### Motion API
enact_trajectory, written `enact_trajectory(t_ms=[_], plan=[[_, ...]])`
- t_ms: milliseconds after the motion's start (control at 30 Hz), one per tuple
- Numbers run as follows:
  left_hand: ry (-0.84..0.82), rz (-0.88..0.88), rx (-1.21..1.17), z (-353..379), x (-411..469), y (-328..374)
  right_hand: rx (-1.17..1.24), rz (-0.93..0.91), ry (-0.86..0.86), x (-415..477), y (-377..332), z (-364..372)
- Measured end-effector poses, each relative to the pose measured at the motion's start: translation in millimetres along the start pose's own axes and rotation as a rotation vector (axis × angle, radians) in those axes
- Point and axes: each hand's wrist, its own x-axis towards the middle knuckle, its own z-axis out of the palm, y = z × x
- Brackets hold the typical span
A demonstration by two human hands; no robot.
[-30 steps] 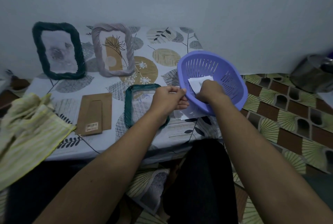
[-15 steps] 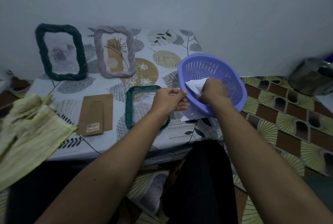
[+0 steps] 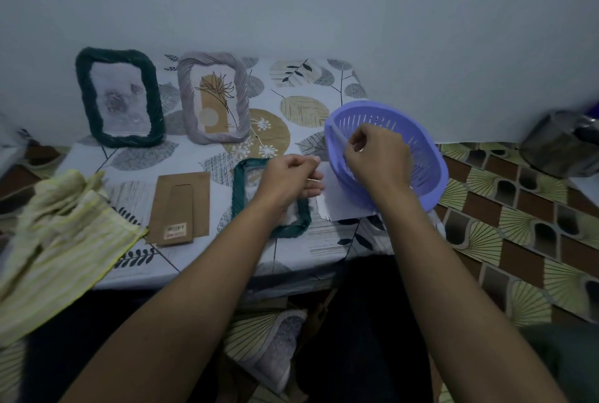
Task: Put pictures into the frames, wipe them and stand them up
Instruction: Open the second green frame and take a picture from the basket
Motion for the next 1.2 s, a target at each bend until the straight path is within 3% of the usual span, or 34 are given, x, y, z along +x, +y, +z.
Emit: enact_trajectory(t_ms=[167, 300, 500, 700, 933, 1200], plan=[[0.06, 0.022, -0.011, -35, -2, 0, 0.093, -0.231, 0.11, -23, -38, -3], [-0.006, -0.11, -0.052, -54, -4, -5, 0.177, -0.315, 0.045, -38, -63, 7], [-0.044, -0.102, -0.104, -79, -11, -15, 0.651, -0.03, -0.151, -41, -81, 31], [0.179, -0.008, 0.084, -102, -13, -23, 0.868, 0.267, -0.225, -44, -64, 59], [0.303, 0.154, 0.534, -112, -13, -28, 0.682, 0.316, -0.385, -51, -37, 79], [0.354, 0.167, 0.762, -108, -9, -45, 0.431, 0.227, -0.398, -59, -18, 85]])
